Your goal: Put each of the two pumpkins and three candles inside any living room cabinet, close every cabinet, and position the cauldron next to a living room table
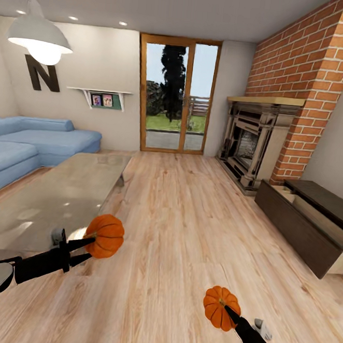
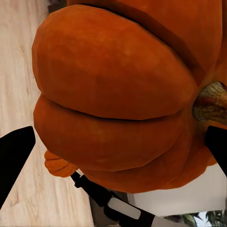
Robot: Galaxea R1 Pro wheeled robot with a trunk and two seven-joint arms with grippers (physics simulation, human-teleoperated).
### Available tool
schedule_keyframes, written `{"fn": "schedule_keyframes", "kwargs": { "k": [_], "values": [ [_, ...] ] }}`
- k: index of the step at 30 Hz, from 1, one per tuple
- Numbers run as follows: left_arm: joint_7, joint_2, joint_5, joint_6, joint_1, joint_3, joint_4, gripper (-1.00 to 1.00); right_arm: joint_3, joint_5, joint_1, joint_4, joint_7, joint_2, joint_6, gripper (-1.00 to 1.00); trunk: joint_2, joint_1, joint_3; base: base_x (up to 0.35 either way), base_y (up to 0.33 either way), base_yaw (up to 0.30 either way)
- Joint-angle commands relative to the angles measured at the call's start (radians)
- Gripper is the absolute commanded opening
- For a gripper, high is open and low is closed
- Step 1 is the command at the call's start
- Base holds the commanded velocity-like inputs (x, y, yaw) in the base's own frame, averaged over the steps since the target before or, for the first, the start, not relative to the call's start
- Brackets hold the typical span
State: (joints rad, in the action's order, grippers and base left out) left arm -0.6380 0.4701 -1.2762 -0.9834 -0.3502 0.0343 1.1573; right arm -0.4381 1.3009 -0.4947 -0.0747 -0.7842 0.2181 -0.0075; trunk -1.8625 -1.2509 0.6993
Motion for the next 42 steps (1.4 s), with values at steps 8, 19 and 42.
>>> {"fn": "schedule_keyframes", "kwargs": {
  "k": [8,19,42],
  "values": [
    [-0.003,0.000,-0.015,-0.008,-0.001,0.002,0.001,-1.00,-0.003,0.008,-0.001,0.000,0.022,0.000,-0.033,-1.00,0.000,0.000,0.001,0.261,-0.190,-0.289],
    [-0.004,0.002,-0.015,-0.008,-0.001,0.003,0.001,-1.00,-0.004,0.008,-0.001,-0.001,0.039,0.000,-0.040,-1.00,0.000,0.000,0.001,0.267,-0.183,-0.289],
    [-0.003,0.001,-0.017,-0.008,-0.001,0.003,-0.001,-1.00,-0.003,0.007,-0.001,-0.002,0.051,-0.001,-0.038,-1.00,0.000,0.000,0.001,0.320,0.093,-0.289]
  ]
}}
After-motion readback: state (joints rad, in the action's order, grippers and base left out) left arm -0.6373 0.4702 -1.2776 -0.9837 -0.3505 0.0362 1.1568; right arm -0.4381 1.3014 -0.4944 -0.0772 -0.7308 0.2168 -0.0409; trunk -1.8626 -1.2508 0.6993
